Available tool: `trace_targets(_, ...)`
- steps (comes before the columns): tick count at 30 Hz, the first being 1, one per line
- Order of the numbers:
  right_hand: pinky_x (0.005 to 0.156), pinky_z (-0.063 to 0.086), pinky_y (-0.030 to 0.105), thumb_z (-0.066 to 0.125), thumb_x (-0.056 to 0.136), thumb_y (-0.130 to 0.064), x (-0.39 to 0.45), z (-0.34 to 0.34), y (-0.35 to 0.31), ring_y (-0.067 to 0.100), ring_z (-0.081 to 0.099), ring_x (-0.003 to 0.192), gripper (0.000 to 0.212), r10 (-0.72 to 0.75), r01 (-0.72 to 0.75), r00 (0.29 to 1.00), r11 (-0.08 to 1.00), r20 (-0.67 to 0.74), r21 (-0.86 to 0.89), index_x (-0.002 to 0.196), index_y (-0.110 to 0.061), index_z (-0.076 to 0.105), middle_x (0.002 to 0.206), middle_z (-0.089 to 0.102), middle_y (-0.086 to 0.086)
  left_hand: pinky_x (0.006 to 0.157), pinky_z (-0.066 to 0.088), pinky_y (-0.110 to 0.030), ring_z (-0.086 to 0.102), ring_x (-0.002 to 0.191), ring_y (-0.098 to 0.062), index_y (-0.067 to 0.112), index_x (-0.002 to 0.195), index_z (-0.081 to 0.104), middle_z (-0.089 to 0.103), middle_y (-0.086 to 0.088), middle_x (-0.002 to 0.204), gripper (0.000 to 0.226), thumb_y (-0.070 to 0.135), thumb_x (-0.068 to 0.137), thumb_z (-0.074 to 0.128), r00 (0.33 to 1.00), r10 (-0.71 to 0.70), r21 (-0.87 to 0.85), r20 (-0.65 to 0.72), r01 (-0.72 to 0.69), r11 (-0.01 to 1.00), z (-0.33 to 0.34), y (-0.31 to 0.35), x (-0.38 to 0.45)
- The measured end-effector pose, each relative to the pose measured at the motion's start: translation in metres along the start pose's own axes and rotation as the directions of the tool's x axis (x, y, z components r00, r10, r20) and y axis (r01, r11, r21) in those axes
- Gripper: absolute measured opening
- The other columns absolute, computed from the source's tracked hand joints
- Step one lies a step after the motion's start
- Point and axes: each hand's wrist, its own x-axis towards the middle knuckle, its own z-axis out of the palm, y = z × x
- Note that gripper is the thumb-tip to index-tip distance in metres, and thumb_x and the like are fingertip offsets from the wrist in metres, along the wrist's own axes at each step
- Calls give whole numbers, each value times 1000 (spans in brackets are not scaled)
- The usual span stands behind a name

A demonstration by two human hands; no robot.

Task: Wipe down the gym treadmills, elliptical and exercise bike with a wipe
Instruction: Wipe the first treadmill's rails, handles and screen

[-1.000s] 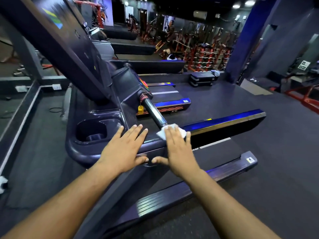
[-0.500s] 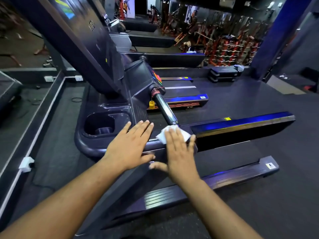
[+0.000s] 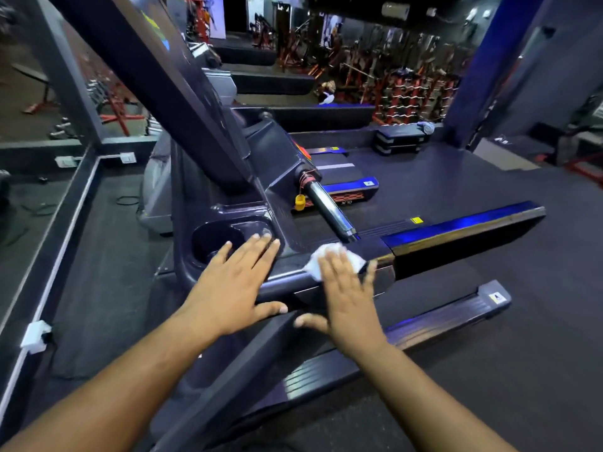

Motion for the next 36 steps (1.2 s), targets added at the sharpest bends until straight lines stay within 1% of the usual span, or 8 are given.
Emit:
trace_targets(5,117,1,72,47,81,-82,15,-11,-29,15,17,155,103,-219,218,974,976,59,26,158,-17,31,166,26,1,116,37,-57,38,148,-27,9,157,36,41,-10,160,118,95,77,28,999,30,-28,-37,-31,999,6,-37,-21)
trace_targets(10,115,7,76,30,77,-88,22,-14,-36,16,18,155,106,188,-185,980,981,57,-60,157,-18,31,164,30,0,126,19,-51,19,156,-24,11,162,21,26,-8,167,128,101,71,23,1000,21,-134,-18,-23,991,9,-71,-38)
trace_targets(12,114,9,73,26,75,-91,25,-8,-78,23,19,155,115,220,-218,974,975,52,-52,156,-10,34,164,30,8,128,8,-47,3,158,-17,15,164,7,11,-3,171,131,102,67,21,1000,4,-207,9,-2,978,13,-82,-44)
trace_targets(16,118,7,71,39,71,-90,28,4,-154,20,16,155,117,-61,62,996,998,65,-2,156,-10,34,166,27,7,129,2,-44,-15,155,-11,16,163,-4,-8,2,171,131,100,67,24,1000,-11,-324,23,18,946,18,-98,-50)
trace_targets(20,117,10,71,42,76,-86,38,-3,-143,15,20,154,108,-256,262,962,963,91,-57,157,-15,34,164,31,1,128,-4,-42,-23,153,-9,19,161,-17,-26,5,167,137,96,63,39,996,-32,-408,87,65,910,17,-110,-52)
trace_targets(25,118,6,72,25,75,-92,31,-12,-105,12,12,156,113,56,-50,991,998,119,-46,158,-16,31,167,24,0,126,-10,-45,-31,150,-8,21,157,-28,-36,8,163,144,101,55,36,982,-64,-466,176,140,873,14,-108,-50)
trace_targets(31,119,0,70,31,71,-94,52,-10,-144,12,10,156,117,-186,182,960,983,210,36,159,-17,24,167,23,-1,126,-7,-54,-29,150,-8,21,158,-25,-34,8,164,147,104,50,30,964,-129,-488,231,230,842,9,-100,-46)
trace_targets(36,118,-13,66,5,61,-103,80,-31,-88,7,0,155,126,-5,-6,914,1000,406,25,162,-26,12,169,10,-11,125,-11,-50,-29,150,-7,19,159,-22,-34,8,163,150,107,49,29,954,-164,-526,250,276,805,3,-95,-42)
